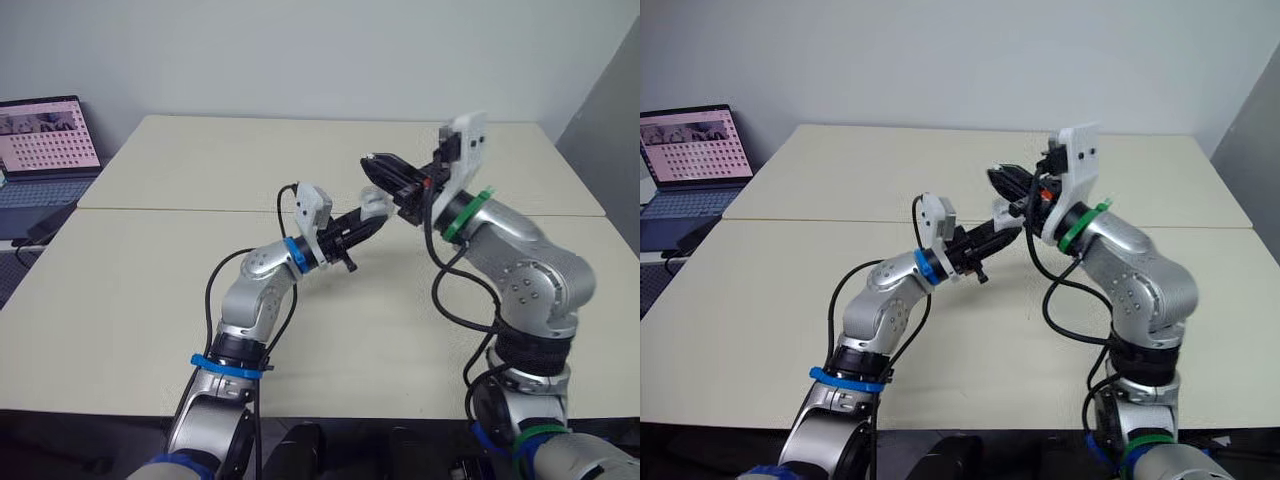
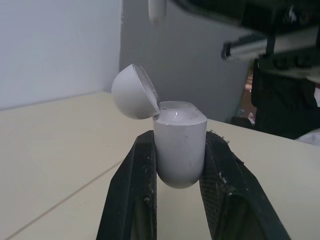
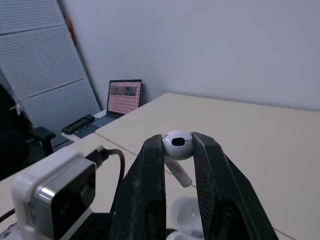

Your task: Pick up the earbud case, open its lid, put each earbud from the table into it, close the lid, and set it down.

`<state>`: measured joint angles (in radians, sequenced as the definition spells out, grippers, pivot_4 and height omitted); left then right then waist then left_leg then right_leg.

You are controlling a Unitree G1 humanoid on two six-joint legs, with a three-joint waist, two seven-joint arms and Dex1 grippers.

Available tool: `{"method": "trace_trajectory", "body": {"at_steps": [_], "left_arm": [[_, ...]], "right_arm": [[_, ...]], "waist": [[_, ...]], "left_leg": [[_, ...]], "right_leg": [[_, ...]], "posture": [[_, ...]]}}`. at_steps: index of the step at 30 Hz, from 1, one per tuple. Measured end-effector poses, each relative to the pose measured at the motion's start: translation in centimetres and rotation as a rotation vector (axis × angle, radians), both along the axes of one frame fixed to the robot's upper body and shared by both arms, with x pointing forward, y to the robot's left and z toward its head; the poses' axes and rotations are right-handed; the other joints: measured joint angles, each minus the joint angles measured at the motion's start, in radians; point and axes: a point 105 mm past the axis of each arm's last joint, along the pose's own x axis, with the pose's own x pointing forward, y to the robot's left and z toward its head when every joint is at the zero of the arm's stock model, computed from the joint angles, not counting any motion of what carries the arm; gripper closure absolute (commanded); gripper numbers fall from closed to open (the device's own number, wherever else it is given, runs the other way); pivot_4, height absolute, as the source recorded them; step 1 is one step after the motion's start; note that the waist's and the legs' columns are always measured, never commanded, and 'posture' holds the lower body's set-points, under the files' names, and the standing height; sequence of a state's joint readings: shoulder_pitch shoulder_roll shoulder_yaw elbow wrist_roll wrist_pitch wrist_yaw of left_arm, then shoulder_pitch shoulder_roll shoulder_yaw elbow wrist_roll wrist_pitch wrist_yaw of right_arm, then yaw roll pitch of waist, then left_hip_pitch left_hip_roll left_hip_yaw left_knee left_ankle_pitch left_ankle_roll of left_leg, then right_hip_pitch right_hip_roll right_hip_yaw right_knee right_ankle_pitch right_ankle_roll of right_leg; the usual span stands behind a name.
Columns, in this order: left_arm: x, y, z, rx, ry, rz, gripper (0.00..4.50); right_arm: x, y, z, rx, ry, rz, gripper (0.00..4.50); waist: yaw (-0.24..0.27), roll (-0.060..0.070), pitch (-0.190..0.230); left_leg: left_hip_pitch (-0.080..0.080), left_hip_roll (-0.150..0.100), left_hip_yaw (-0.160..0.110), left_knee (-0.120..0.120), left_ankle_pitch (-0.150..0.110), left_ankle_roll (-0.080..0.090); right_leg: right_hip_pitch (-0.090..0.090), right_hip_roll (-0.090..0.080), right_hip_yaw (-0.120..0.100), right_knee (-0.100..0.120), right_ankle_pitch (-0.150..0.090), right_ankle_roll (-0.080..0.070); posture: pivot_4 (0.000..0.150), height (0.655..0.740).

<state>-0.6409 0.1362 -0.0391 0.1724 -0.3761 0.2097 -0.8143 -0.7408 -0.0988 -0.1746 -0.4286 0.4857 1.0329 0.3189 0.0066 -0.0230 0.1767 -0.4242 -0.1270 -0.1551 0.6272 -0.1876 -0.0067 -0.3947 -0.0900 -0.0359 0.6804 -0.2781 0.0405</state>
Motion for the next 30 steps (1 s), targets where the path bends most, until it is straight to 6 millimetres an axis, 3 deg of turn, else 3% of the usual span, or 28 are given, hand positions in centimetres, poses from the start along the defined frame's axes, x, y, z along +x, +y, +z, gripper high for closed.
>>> {"method": "trace_trajectory", "body": {"at_steps": [30], "left_arm": [[0.9,0.0,0.7,0.001,-0.021,0.002,3.75]], "right_arm": [[-0.1,0.2,-1.8,-0.005,0.085,-0.024,4.10]], "waist": [[-0.024,0.000,0.000]], "left_leg": [[0.000,0.000,-0.001,-0.001,-0.001,0.003]], "right_leg": [[-0.001,0.000,0.000,0.001,0.000,0.000]], "posture": [[0.150,0.7400]]}}
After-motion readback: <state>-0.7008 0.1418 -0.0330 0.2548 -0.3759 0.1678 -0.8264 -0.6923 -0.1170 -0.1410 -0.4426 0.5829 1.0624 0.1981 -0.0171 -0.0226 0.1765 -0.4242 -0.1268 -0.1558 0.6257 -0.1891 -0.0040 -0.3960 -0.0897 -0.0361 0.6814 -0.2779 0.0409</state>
